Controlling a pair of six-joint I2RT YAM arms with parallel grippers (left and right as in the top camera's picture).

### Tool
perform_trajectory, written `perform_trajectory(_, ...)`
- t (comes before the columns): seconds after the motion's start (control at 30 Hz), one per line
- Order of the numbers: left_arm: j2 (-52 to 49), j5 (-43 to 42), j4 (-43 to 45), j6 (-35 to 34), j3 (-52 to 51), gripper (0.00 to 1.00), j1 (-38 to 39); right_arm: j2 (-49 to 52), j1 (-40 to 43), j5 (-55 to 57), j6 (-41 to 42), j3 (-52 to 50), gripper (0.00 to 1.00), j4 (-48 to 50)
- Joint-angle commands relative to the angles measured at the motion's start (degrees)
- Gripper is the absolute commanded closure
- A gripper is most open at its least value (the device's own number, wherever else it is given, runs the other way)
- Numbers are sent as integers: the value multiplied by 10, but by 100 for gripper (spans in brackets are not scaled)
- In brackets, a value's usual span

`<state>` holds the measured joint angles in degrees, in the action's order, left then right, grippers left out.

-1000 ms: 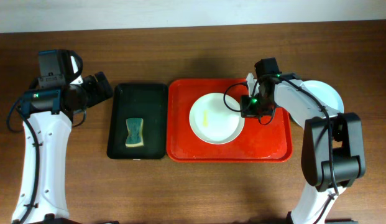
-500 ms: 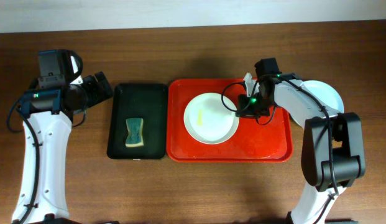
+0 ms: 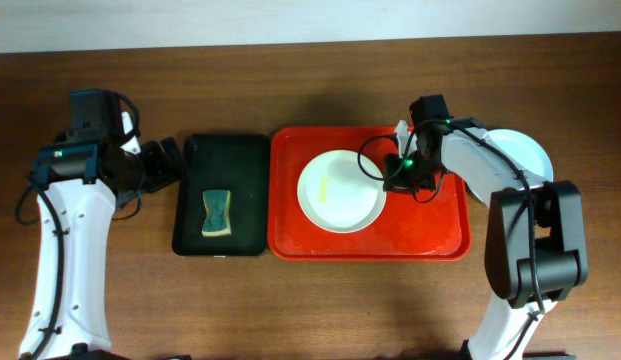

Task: Clean dirty plates on tray and stack at the side
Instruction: 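Lower the left gripper onto the black tray and grasp the sponge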

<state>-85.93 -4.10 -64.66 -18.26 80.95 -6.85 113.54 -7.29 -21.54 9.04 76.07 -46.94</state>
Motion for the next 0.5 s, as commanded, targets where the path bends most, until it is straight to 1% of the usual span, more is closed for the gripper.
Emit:
perform_trajectory(0.0,-5,-13,-10,29,-24,2,25,6,-2,10,5,10,96,-23)
perform_trajectory(0.07,-9,-13,-10,63,-33,10,52,6,-2,10,5,14,96,-33)
perform_trajectory(0.13,-18,-10,-10,77,-38,12,87,6,-2,10,5,14,96,-32)
perform_trajectory(0.23,-37,-5,-5,77,-40,16,122,6,-2,12,5,14,96,-31)
perform_trajectory(0.37,-76,-5,5,76,-40,16,146,6,-2,12,5,14,96,-30)
perform_trajectory(0.4,-84,-5,6,76,-40,5,150,6,-2,12,5,14,96,-30)
perform_trajectory(0.43,-91,-5,2,77,-40,1,152,6,-2,12,5,14,96,-30)
perform_trajectory(0.47,-93,-7,-1,77,-40,1,152,6,-2,12,5,14,96,-30)
